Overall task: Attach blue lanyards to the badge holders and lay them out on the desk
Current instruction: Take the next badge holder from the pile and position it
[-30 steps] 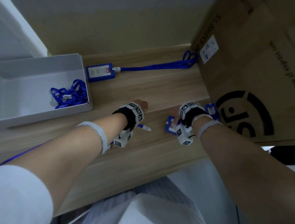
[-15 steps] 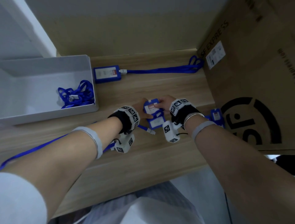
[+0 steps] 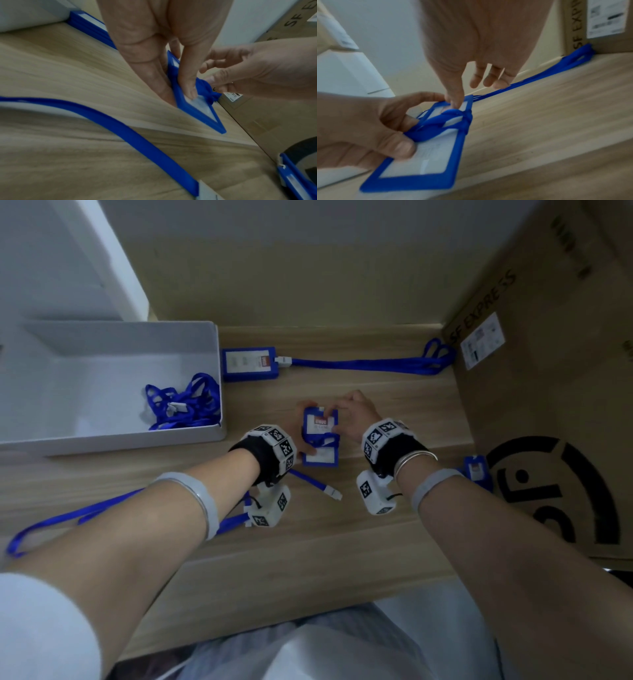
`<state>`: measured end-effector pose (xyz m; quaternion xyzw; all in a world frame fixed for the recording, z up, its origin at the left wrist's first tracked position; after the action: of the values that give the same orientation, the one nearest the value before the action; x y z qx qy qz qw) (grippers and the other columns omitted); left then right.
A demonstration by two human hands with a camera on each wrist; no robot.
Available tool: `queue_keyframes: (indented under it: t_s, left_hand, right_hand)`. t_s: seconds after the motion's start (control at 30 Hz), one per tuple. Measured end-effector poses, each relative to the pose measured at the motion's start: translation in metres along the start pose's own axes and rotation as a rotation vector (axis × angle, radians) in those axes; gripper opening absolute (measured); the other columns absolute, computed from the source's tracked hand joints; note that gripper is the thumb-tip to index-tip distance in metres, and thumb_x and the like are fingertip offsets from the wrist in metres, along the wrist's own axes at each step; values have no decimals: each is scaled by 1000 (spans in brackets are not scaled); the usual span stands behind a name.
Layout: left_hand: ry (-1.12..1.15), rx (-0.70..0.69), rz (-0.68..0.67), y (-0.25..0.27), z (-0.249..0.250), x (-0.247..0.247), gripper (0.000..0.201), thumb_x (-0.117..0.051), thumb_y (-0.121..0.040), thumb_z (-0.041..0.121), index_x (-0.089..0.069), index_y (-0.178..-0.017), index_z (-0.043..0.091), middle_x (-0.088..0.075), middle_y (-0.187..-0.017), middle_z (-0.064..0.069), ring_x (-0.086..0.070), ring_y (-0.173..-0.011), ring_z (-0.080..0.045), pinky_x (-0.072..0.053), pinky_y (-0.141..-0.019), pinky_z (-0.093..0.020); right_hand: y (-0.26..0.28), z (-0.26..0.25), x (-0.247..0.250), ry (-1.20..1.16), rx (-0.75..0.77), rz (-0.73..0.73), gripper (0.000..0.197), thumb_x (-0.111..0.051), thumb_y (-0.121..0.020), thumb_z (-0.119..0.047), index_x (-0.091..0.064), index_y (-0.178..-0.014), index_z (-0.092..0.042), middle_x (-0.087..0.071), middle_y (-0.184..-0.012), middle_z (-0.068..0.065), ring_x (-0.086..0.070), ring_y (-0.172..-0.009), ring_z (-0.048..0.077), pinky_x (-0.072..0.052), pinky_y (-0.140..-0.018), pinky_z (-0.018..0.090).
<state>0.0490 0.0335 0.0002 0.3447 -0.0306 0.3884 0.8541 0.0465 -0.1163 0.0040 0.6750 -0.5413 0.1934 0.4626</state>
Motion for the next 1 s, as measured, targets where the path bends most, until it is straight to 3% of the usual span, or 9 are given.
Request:
queue_keyframes:
  t_s: [0.07, 0.2, 0.33, 0.5, 0.63, 0.8, 0.87, 0.93, 1.0]
  left_hand:
    - [11, 10, 22, -1, -2, 1, 93, -69, -70, -14, -17, -143, 15, -43, -136, -20, -49, -122, -35, -49, -83, -41]
    - [67, 29, 3, 0, -4, 3, 91, -64, -74, -15, -15, -143, 19, -47, -132, -23, -53, -118, -37, -51, -82, -45]
    - [56, 66, -4, -2, -8, 3, 92, -66, -74, -11, -15, -143, 23, -54, -125, -24, -56, -114, -38, -52, -86, -54]
    - [-175, 94, -70, -7, -16, 12, 59, -65, -82, 3, -38, -135, 4, -53, -132, -19, -52, -120, -35, -43, -101, -52]
    - [-270, 72, -154, -4, -10, 18, 47, -54, -88, 1, -42, -133, 9, -49, -138, -16, -50, -125, -30, -43, -103, -50]
    - [-374, 112, -109, -3, -9, 21, 49, -56, -89, 1, -40, -135, 7, -51, -134, -19, -51, -123, -31, -44, -96, -39]
    - [-473, 158, -98, -3, -12, 24, 44, -52, -92, 5, -43, -134, 2, -49, -137, -18, -48, -126, -31, -41, -101, -37]
    - [-525, 174, -65, -1, -13, 29, 44, -49, -94, 8, -43, -136, 2, -46, -140, -17, -46, -128, -30, -38, -104, -35]
    - [-531, 179, -31, 1, -15, 34, 45, -47, -94, 7, -39, -138, 0, -44, -142, -18, -43, -130, -31, -35, -106, -35]
  right_hand:
    - [4, -5, 1, 108, 74, -56, 19, -68, -83, -16, -71, -102, -19, -48, -107, 3, -49, -112, 24, -42, -99, 34]
    - [8, -9, -2, 160, 89, -151, 27, -69, -83, -16, -70, -110, -13, -64, -118, 5, -54, -92, 12, -40, -80, 20]
    - [5, -7, -3, 211, 45, -142, 24, -69, -82, -12, -69, -106, -10, -67, -113, 8, -63, -103, 21, -48, -90, 26]
    - [3, 7, 4, -13, -54, -17, 18, -72, -77, -6, -60, -89, -13, -64, -92, 7, -59, -86, 18, -45, -69, 22]
    - [1, 18, 13, 42, -159, 6, 34, -71, -81, -13, -61, -113, -4, -65, -109, 10, -61, -102, 25, -41, -78, 25]
    - [-4, 26, 37, 120, -268, 62, 25, -63, -86, -11, -64, -110, -2, -66, -115, 15, -61, -108, 30, -49, -90, 32]
    - [-4, 31, 47, 184, -335, 52, 22, -58, -90, -13, -65, -106, 1, -66, -108, 19, -62, -102, 33, -51, -89, 36]
    - [3, 39, 52, 295, -378, 50, 18, -56, -91, -14, -63, -91, 2, -63, -87, 18, -61, -82, 31, -50, -73, 33]
    - [14, 48, 54, 399, -424, 25, 14, -59, -89, -12, -60, -87, 1, -58, -76, 13, -59, -75, 29, -50, -69, 32]
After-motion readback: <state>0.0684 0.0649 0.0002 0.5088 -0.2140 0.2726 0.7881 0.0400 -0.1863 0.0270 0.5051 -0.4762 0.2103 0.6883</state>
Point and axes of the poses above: each hand's wrist, its own y-axis away from the middle knuckle, its own x-axis out of the back of the hand, z = x × y, the point moved 2 cm from there along -y, towards the middle knuckle
